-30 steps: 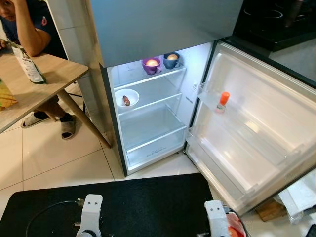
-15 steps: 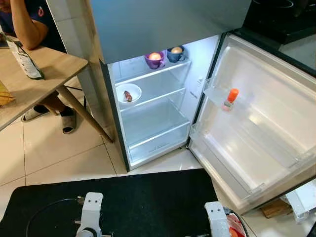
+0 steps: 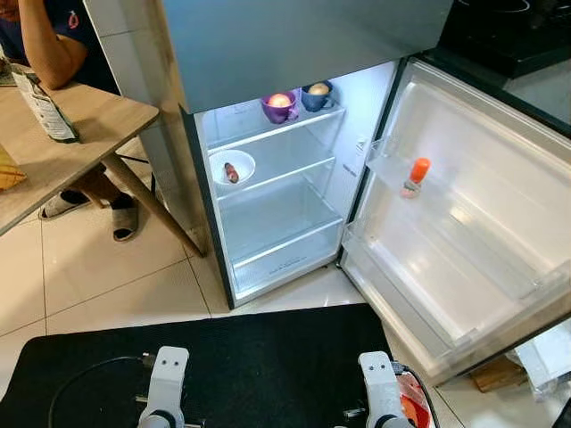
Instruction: Restocking fridge
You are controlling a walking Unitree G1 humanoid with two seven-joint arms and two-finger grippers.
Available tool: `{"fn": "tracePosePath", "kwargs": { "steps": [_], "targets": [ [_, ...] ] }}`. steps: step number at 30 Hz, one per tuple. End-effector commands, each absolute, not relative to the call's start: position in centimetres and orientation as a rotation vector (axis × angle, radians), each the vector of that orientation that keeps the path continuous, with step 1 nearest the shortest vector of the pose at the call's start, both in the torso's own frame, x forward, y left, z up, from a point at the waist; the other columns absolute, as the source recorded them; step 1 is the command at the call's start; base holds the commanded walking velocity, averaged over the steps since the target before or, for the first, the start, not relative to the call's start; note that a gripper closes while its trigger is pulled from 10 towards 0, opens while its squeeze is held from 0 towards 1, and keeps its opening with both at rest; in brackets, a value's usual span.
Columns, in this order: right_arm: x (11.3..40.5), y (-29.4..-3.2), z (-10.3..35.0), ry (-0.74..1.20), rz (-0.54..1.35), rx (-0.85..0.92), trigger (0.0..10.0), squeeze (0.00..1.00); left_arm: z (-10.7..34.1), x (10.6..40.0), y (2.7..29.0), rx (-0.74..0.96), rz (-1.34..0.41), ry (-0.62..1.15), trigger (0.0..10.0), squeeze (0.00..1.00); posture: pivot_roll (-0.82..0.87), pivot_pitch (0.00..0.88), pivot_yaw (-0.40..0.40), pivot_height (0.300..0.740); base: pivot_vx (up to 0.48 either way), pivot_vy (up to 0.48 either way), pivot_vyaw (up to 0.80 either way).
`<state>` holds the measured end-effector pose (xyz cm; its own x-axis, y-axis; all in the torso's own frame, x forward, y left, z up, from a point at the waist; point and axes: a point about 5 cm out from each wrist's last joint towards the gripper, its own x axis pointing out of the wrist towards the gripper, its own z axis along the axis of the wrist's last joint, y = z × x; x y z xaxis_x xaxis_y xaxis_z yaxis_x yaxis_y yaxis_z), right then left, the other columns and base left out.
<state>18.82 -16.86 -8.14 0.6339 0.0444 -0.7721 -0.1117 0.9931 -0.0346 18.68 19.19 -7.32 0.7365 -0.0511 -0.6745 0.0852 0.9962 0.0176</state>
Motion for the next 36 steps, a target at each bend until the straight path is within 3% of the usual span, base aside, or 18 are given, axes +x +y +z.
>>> {"fn": "tracePosePath", "kwargs": {
  "steps": [1,20,36],
  "targets": [
    [18.6,-16.9,-8.2,0.872,0.105,-0.088,10.0,0.0,-7.6,18.2,19.4,0.053,-0.074,0.763,10.0,0.0,-0.11,0.084,0.034,0.74,0.247,0.0,0.0],
    [17.8,-17.8,-8.5,0.897,0.109,-0.1,10.0,0.0,-7.5,18.3,19.8,0.045,-0.071,0.764,10.0,0.0,-0.12,0.084,0.034,0.74,0.316,0.0,0.0],
    [18.1,-16.8,-8.4,0.889,0.158,-0.116,10.0,0.0,-7.5,18.3,19.8,0.046,-0.074,0.766,10.0,0.0,-0.11,0.084,0.035,0.74,0.347,0.0,0.0]
  ]
}}
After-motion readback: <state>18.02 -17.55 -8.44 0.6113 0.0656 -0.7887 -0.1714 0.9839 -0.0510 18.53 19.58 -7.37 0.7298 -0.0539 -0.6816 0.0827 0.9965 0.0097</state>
